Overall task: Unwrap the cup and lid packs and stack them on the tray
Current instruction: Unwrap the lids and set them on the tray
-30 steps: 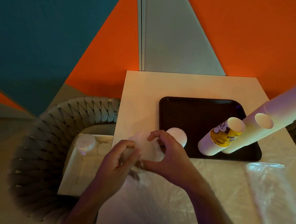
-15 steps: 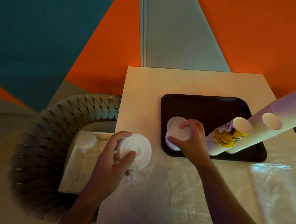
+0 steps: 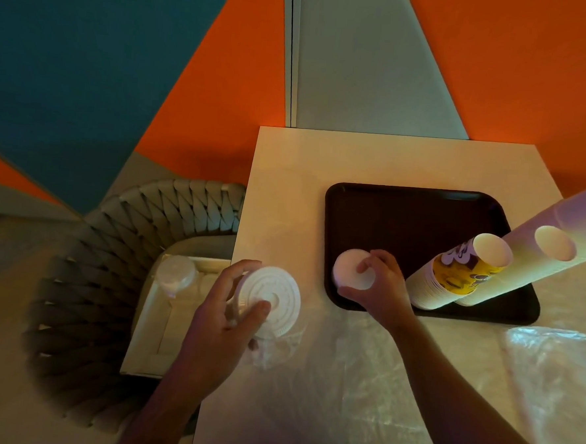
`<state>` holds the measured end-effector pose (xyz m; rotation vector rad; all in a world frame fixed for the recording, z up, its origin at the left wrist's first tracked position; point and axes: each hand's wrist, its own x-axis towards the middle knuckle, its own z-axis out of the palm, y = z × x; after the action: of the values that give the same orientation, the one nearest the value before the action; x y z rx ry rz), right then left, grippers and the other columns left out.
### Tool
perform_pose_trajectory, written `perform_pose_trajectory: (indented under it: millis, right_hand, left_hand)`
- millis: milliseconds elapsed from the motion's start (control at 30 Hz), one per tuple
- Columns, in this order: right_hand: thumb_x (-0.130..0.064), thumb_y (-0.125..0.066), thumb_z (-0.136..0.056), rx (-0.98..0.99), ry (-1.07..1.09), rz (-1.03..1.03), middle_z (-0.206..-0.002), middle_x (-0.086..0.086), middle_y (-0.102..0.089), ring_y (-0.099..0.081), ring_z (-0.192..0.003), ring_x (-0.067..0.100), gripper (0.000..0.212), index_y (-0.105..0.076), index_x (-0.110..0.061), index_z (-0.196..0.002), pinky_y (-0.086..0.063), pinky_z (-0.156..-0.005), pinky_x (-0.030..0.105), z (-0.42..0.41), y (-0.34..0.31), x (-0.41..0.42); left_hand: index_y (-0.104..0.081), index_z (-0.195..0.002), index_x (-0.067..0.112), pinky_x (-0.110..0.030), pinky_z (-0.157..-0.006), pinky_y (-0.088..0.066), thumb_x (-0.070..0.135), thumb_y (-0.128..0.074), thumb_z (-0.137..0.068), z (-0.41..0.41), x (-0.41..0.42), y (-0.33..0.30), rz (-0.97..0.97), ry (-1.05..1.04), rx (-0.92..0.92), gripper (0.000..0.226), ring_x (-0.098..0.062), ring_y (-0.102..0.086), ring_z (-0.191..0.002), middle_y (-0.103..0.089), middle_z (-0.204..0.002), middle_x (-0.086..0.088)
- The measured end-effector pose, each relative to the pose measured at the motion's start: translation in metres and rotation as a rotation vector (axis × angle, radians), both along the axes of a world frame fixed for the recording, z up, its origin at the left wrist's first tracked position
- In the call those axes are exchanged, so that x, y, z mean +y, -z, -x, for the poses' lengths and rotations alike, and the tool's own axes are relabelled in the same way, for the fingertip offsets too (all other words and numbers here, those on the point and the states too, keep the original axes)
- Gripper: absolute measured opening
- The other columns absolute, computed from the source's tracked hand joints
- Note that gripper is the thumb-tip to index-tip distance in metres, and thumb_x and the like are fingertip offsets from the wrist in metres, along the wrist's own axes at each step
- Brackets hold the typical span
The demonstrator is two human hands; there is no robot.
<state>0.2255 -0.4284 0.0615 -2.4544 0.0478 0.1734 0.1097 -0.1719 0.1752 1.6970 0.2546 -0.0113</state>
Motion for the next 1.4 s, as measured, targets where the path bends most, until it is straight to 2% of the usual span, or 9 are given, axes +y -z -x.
perform_pose_trajectory:
  millis: [367, 500, 567, 633, 733, 967, 1167, 1333, 1400]
  right_hand:
    - [-0.038, -0.097, -0.060, 0.000, 0.014, 0.041, -0.148, 0.003, -0.036, -0.041, -0.129, 0.033, 0.066, -0.061, -0.022, -0.112, -0.044, -0.093, 0.035, 0.010, -0.001, 0.001]
    - [-0.042, -0.095, -0.061, -0.062, 0.044, 0.024, -0.150, -0.003, -0.034, -0.034, -0.132, 0.027, 0.067, -0.060, -0.026, -0.115, -0.044, -0.096, 0.040, 0.015, -0.025, 0.008]
    - [-0.037, -0.090, -0.071, -0.086, 0.052, -0.091, -0.138, -0.006, -0.047, -0.044, -0.124, 0.019, 0.051, -0.061, -0.027, -0.112, -0.044, -0.089, 0.033, 0.018, -0.044, 0.015]
    - [-0.025, -0.083, -0.081, -0.071, 0.054, -0.308, -0.112, -0.010, -0.065, -0.062, -0.101, 0.008, 0.027, -0.065, -0.027, -0.102, -0.051, -0.078, 0.025, 0.023, -0.069, 0.026]
    - [-0.011, -0.077, -0.087, -0.035, -0.005, -0.524, -0.084, -0.010, -0.071, -0.065, -0.072, 0.001, 0.011, -0.074, -0.021, -0.092, -0.051, -0.065, 0.016, 0.037, -0.103, 0.045]
    - [-0.020, -0.076, -0.089, 0.088, -0.181, -0.540, -0.096, -0.013, -0.071, -0.069, -0.080, 0.007, 0.019, -0.075, -0.025, -0.108, -0.052, -0.070, 0.015, 0.059, -0.125, 0.063]
    - [-0.021, -0.080, -0.087, 0.121, -0.138, -0.590, -0.079, -0.007, -0.074, -0.070, -0.071, 0.007, 0.012, -0.072, -0.027, -0.092, -0.048, -0.063, 0.013, 0.066, -0.137, 0.060]
    - [-0.019, -0.076, -0.090, 0.201, -0.161, -0.698, -0.080, -0.014, -0.068, -0.067, -0.072, 0.010, 0.010, -0.067, -0.024, -0.088, -0.054, -0.072, 0.034, 0.068, -0.138, 0.058]
    - [-0.016, -0.073, -0.092, 0.232, -0.170, -0.759, -0.078, -0.015, -0.066, -0.065, -0.074, 0.009, 0.009, -0.065, -0.019, -0.089, -0.055, -0.075, 0.035, 0.069, -0.138, 0.058]
  left_hand:
    - [-0.056, -0.121, 0.041, -0.030, -0.050, -0.056, 0.006, -0.069, -0.090, 0.002, -0.002, -0.003, -0.001, 0.004, -0.006, 0.049, -0.012, -0.069, -0.094, -0.064, -0.109, 0.025]
    - [-0.054, -0.125, 0.042, -0.032, -0.053, -0.058, 0.008, -0.069, -0.091, 0.004, -0.002, -0.004, 0.002, -0.002, 0.003, 0.051, -0.009, -0.069, -0.095, -0.064, -0.108, 0.028]
    - [-0.054, -0.126, 0.041, -0.032, -0.053, -0.058, 0.010, -0.069, -0.090, 0.005, -0.003, -0.005, 0.000, 0.003, -0.008, 0.050, -0.011, -0.069, -0.094, -0.065, -0.109, 0.025]
    - [-0.054, -0.127, 0.039, -0.034, -0.054, -0.059, 0.010, -0.068, -0.091, 0.006, -0.005, -0.007, -0.010, 0.009, -0.021, 0.049, -0.012, -0.070, -0.091, -0.065, -0.108, 0.025]
    - [-0.054, -0.126, 0.042, -0.037, -0.056, -0.061, 0.012, -0.068, -0.091, 0.006, -0.008, -0.011, -0.037, 0.021, -0.039, 0.047, -0.013, -0.069, -0.083, -0.062, -0.111, 0.030]
    - [-0.051, -0.127, 0.042, -0.029, -0.055, -0.060, 0.015, -0.067, -0.092, 0.007, -0.012, -0.014, -0.077, 0.048, -0.088, 0.048, -0.001, -0.064, -0.098, -0.057, -0.114, 0.036]
    - [-0.052, -0.126, 0.036, -0.026, -0.054, -0.058, 0.017, -0.068, -0.090, 0.009, -0.014, -0.016, -0.061, 0.045, -0.090, 0.044, 0.001, -0.062, -0.102, -0.057, -0.115, 0.032]
    - [-0.055, -0.119, 0.031, -0.031, -0.053, -0.059, 0.028, -0.070, -0.081, 0.011, -0.014, -0.020, -0.014, 0.075, -0.060, 0.041, -0.003, -0.064, -0.100, -0.059, -0.109, 0.031]
    - [-0.057, -0.116, 0.031, -0.030, -0.054, -0.059, 0.031, -0.070, -0.079, 0.012, -0.013, -0.021, 0.004, 0.074, -0.030, 0.040, -0.002, -0.065, -0.097, -0.062, -0.105, 0.027]
